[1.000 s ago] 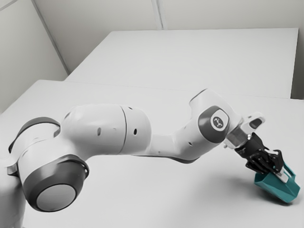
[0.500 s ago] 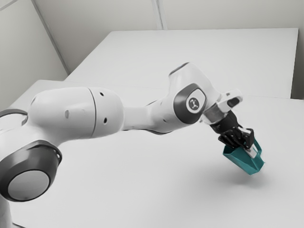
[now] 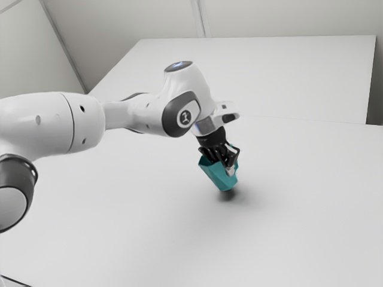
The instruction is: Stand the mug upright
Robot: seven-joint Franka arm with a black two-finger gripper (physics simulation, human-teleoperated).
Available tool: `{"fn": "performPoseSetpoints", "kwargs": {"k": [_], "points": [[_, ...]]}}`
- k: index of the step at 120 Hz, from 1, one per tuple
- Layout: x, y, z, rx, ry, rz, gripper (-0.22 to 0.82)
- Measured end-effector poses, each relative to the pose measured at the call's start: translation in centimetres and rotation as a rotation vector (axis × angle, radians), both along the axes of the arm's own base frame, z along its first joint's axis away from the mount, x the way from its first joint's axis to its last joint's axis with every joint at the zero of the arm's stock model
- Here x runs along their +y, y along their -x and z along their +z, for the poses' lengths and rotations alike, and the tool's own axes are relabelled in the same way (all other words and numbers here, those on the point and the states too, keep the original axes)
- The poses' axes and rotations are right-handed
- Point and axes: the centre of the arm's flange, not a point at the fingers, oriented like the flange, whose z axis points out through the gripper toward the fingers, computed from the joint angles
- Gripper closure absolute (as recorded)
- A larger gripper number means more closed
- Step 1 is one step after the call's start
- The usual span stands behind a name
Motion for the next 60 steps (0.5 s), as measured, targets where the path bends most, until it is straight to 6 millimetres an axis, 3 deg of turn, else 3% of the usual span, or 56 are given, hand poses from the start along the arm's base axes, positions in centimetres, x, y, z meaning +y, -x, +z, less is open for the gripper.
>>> {"fn": "performPoseSetpoints", "kwargs": {"k": [29, 60], "points": [[6.8, -1.2, -0.8, 0.021, -0.205, 0.006, 0.77], [10.9, -2.2, -2.4, 0.046, -0.310, 0.026, 0.78]]}}
